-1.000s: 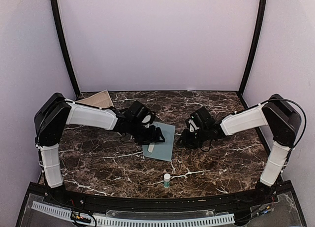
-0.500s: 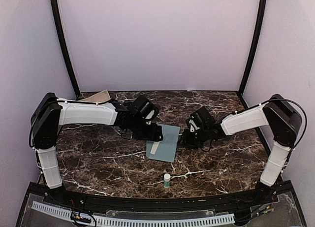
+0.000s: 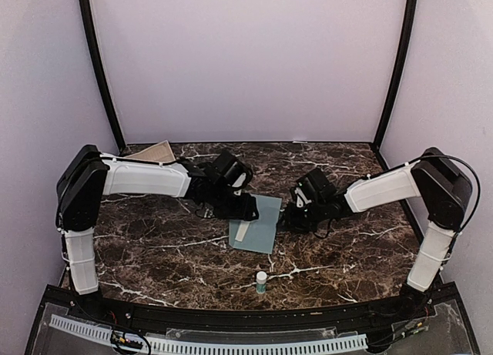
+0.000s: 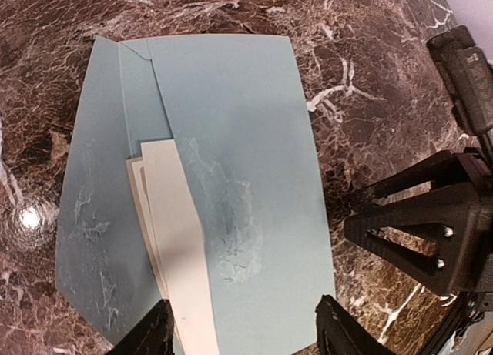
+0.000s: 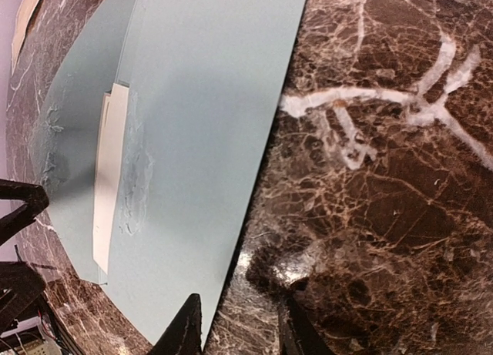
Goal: Place the letter into the envelope and seal it
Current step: Place the letter in the envelope.
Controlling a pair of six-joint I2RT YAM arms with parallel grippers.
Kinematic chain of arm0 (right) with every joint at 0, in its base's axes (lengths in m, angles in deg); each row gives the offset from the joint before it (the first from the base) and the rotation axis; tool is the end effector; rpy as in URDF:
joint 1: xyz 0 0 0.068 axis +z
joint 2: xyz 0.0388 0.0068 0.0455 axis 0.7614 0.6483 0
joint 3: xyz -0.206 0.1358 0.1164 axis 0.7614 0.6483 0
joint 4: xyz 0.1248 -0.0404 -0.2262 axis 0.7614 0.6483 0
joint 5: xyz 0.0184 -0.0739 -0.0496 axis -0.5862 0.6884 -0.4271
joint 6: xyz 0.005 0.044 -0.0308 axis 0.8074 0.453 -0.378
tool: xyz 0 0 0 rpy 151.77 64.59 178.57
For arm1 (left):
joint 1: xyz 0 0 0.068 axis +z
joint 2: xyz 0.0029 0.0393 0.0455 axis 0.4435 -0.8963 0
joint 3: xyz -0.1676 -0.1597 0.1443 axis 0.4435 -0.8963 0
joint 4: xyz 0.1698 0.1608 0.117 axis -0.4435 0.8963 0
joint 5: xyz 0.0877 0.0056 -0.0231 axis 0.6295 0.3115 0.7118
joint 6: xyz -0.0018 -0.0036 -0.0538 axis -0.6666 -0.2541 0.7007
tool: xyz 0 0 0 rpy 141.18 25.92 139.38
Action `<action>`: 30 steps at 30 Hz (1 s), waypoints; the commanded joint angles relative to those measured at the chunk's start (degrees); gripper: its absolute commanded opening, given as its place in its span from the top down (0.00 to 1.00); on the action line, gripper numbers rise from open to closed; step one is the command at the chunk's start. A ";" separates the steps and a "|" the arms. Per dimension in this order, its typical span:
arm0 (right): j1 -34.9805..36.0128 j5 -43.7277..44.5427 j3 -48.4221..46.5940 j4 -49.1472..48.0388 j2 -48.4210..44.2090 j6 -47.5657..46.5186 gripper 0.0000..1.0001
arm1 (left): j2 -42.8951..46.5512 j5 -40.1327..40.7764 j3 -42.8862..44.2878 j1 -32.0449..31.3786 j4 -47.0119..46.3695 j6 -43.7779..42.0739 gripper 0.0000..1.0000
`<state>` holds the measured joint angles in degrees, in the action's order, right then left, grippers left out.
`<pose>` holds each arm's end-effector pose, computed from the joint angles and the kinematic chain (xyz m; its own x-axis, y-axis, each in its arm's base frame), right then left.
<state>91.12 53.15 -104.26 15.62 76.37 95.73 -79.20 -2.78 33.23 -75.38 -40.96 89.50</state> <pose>0.2556 0.2364 0.1372 -0.9474 0.0982 -0.3047 -0.0923 0.8277 0.5535 0.2791 -0.3279 0.1950 -0.8573 0.1526 -0.4917 0.3919 0.8129 -0.4310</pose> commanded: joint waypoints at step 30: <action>2.32 -0.22 -2.73 1.60 3.10 0.98 0.70 | -6.10 -0.15 -1.98 1.62 -1.76 -0.34 0.45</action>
<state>92.81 53.08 -106.09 16.23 77.79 96.32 -84.34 -2.50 32.42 -74.12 -42.47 89.48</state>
